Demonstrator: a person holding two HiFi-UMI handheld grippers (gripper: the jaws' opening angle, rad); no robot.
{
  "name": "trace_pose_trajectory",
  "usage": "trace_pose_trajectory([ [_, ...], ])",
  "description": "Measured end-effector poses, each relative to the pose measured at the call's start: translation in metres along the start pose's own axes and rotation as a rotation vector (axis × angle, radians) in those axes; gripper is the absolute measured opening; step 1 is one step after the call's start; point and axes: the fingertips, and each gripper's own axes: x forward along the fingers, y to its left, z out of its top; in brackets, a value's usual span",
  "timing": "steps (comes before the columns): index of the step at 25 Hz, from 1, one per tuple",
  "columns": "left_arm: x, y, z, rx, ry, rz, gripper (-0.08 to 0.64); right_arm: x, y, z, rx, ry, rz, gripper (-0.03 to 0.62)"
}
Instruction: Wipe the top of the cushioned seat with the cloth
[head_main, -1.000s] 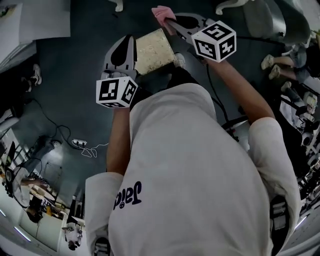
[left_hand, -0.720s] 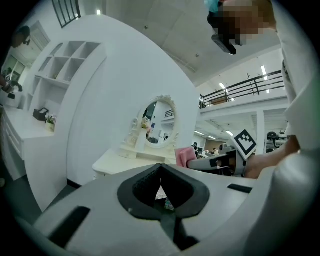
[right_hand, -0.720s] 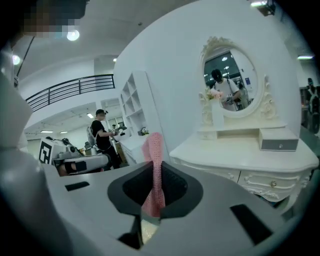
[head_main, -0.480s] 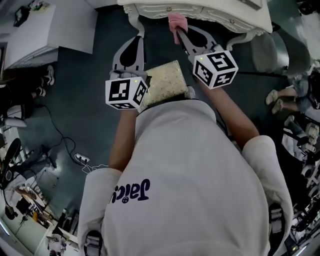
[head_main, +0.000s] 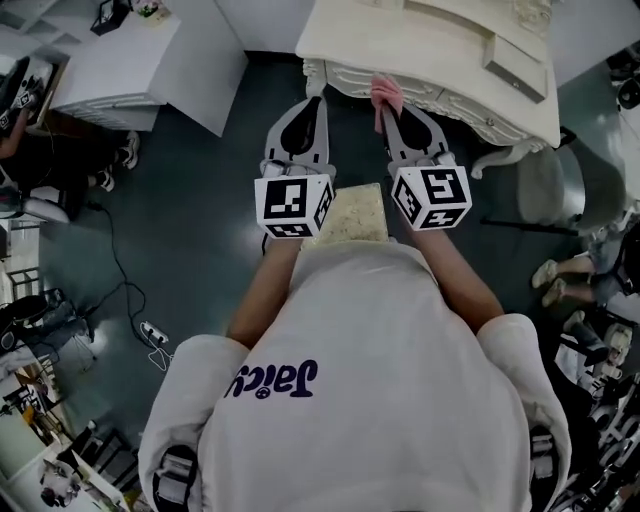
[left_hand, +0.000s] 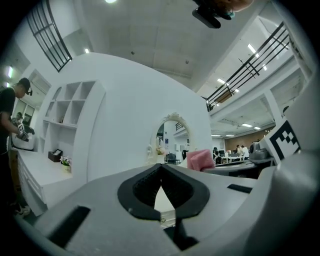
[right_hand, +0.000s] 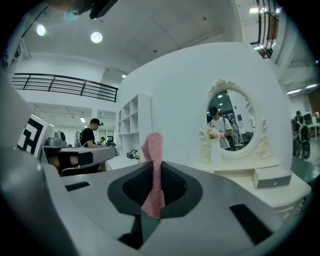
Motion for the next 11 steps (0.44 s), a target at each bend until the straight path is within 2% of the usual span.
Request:
trace_pose_trajectory([
  [5,-0.002,0.002,0.015,-0.008,-0.014,0.006,0.014,-0.002,-0.003,0.014,-0.026,0.0,0.0,0.026],
  [11,-0.005,-0.005,-0.002,-0.033,-0.007,-0.016,0.014,-0.003,-0.009,-0.009,-0.037,0.046,0.022,0.026],
])
